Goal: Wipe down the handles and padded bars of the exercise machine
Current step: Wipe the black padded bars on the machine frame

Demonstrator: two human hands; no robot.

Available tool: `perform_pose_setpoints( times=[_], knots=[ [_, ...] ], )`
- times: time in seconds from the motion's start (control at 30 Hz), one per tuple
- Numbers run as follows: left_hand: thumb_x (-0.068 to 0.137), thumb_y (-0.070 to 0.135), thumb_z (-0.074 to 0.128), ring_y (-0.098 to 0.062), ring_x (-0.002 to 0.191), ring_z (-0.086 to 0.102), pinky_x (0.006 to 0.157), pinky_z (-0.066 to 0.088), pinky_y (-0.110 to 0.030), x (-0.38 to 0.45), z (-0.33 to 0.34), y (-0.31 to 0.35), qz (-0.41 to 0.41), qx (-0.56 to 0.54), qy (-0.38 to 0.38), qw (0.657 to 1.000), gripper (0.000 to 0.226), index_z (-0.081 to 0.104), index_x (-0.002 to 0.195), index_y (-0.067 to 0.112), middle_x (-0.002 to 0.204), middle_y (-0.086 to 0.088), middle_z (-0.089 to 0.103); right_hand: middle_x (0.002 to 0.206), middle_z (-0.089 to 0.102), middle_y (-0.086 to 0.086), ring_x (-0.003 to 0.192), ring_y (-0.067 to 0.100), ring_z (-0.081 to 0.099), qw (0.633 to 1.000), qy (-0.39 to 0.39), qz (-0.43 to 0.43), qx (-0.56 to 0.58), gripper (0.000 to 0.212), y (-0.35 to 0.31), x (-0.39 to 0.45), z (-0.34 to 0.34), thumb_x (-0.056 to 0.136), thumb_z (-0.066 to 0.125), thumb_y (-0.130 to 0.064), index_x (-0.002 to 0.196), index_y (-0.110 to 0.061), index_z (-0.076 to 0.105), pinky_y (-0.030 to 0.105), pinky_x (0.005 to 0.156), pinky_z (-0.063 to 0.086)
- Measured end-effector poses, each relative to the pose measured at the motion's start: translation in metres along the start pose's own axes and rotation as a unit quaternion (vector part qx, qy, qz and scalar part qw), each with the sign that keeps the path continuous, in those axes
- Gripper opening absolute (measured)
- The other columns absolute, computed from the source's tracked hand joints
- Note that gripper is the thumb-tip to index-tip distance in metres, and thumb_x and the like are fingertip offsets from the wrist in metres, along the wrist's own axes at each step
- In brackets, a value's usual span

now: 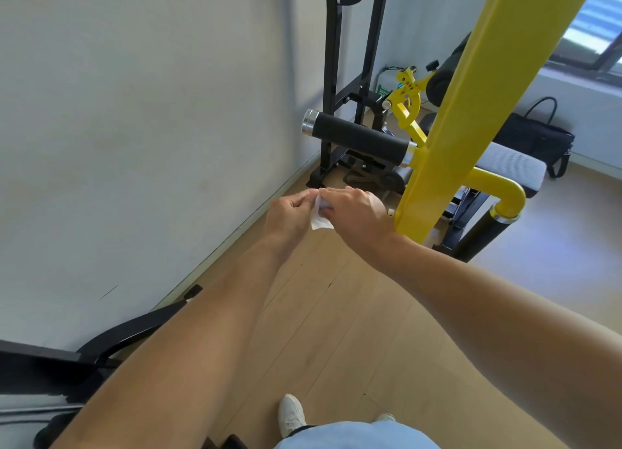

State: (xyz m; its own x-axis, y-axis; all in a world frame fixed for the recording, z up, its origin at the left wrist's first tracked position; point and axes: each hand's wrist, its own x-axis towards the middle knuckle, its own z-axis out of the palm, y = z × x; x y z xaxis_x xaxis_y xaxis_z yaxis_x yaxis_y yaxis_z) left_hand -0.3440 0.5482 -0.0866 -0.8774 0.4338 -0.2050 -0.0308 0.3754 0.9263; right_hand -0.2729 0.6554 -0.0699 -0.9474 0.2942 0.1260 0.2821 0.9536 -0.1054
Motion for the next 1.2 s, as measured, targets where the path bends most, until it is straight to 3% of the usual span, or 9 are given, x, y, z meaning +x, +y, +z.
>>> perform_pose_setpoints(
  times=[0.17, 0.3, 0.4, 0.53, 0.63, 0.8, 0.9, 1.07, 1.2],
  knots=[
    [0.099, 0.042, 0.059, -0.011, 0.103, 0.055, 0.083, 0.046, -0.018, 0.003, 0.001, 0.001, -0.008, -0.008, 0.004, 1.000, 0.035, 0.070, 0.127, 0.022, 0.110, 0.011, 0.066, 0.079, 0.056, 0.003, 0.072, 0.020, 0.059, 0.982, -0.067, 0.040, -0.174, 0.021, 0.002, -0.015, -0.033, 0.098, 0.060, -0.028, 0.111, -0.012, 0.065, 0.030, 0.067, 0.046],
    [0.099, 0.046, 0.058, -0.016, 0.104, 0.053, 0.084, 0.044, -0.019, 0.005, 0.004, 0.000, -0.011, 0.012, 0.000, 1.000, 0.039, 0.069, 0.129, 0.024, 0.110, 0.005, 0.062, 0.080, 0.058, 0.004, 0.074, 0.021, 0.055, 0.939, -0.118, 0.023, -0.322, 0.025, 0.008, -0.032, -0.047, 0.097, 0.059, -0.035, 0.110, -0.014, 0.061, 0.037, 0.084, 0.044],
    [0.099, 0.046, 0.059, -0.016, 0.106, 0.052, 0.088, 0.043, -0.023, 0.005, 0.006, 0.002, -0.020, 0.010, -0.004, 1.000, 0.038, 0.069, 0.128, 0.025, 0.112, 0.004, 0.062, 0.079, 0.057, 0.004, 0.075, 0.021, 0.058, 0.950, -0.108, -0.002, -0.294, 0.022, 0.013, -0.031, -0.046, 0.097, 0.060, -0.031, 0.109, -0.013, 0.062, 0.038, 0.090, 0.044],
    [0.100, 0.040, 0.058, -0.013, 0.112, 0.060, 0.091, 0.049, -0.024, 0.003, 0.006, 0.005, -0.006, 0.005, -0.010, 1.000, 0.031, 0.072, 0.124, 0.026, 0.124, 0.004, 0.071, 0.083, 0.065, 0.000, 0.078, 0.018, 0.067, 0.987, -0.032, -0.016, -0.154, 0.020, 0.006, -0.013, -0.027, 0.098, 0.063, -0.030, 0.109, -0.013, 0.061, 0.029, 0.074, 0.054],
    [0.101, 0.039, 0.056, -0.018, 0.114, 0.064, 0.087, 0.053, -0.025, 0.001, 0.005, 0.004, 0.007, 0.020, -0.001, 1.000, 0.032, 0.073, 0.124, 0.025, 0.122, 0.000, 0.073, 0.087, 0.068, 0.001, 0.081, 0.019, 0.068, 0.997, -0.029, 0.033, -0.062, 0.018, -0.002, 0.001, -0.018, 0.099, 0.060, -0.028, 0.111, -0.016, 0.064, 0.025, 0.065, 0.046],
    [0.100, 0.039, 0.060, -0.009, 0.103, 0.058, 0.084, 0.047, -0.019, 0.005, -0.002, 0.004, -0.002, 0.010, -0.008, 1.000, 0.031, 0.072, 0.124, 0.024, 0.123, 0.004, 0.069, 0.081, 0.057, 0.003, 0.078, 0.021, 0.062, 0.977, -0.096, 0.043, -0.187, 0.022, -0.002, -0.007, -0.029, 0.097, 0.062, -0.026, 0.112, -0.010, 0.065, 0.030, 0.069, 0.044],
    [0.100, 0.040, 0.059, -0.013, 0.101, 0.055, 0.078, 0.042, -0.017, 0.006, 0.000, 0.004, 0.002, 0.018, -0.007, 1.000, 0.033, 0.070, 0.127, 0.024, 0.116, 0.004, 0.065, 0.082, 0.055, 0.005, 0.072, 0.019, 0.053, 0.950, -0.139, 0.051, -0.276, 0.029, 0.002, -0.020, -0.042, 0.096, 0.061, -0.027, 0.120, -0.010, 0.060, 0.030, 0.068, 0.042],
    [0.102, 0.041, 0.056, -0.012, 0.104, 0.053, 0.074, 0.041, -0.011, 0.002, 0.006, 0.003, 0.005, 0.025, -0.001, 1.000, 0.038, 0.066, 0.132, 0.022, 0.116, 0.004, 0.064, 0.068, 0.045, 0.004, 0.067, 0.017, 0.052, 0.944, -0.144, -0.034, -0.295, 0.024, -0.005, -0.036, -0.065, 0.099, 0.056, -0.018, 0.121, -0.007, 0.059, 0.028, 0.064, 0.044],
    [0.102, 0.037, 0.055, -0.016, 0.122, 0.060, 0.098, 0.050, -0.024, -0.007, 0.003, 0.000, 0.002, -0.009, -0.007, 1.000, 0.038, 0.065, 0.134, 0.019, 0.131, 0.003, 0.068, 0.063, 0.046, 0.001, 0.058, 0.016, 0.054, 0.977, -0.093, -0.073, -0.179, 0.027, -0.014, -0.045, -0.070, 0.098, 0.059, -0.013, 0.123, -0.013, 0.051, 0.028, 0.054, 0.049]
  ],
)
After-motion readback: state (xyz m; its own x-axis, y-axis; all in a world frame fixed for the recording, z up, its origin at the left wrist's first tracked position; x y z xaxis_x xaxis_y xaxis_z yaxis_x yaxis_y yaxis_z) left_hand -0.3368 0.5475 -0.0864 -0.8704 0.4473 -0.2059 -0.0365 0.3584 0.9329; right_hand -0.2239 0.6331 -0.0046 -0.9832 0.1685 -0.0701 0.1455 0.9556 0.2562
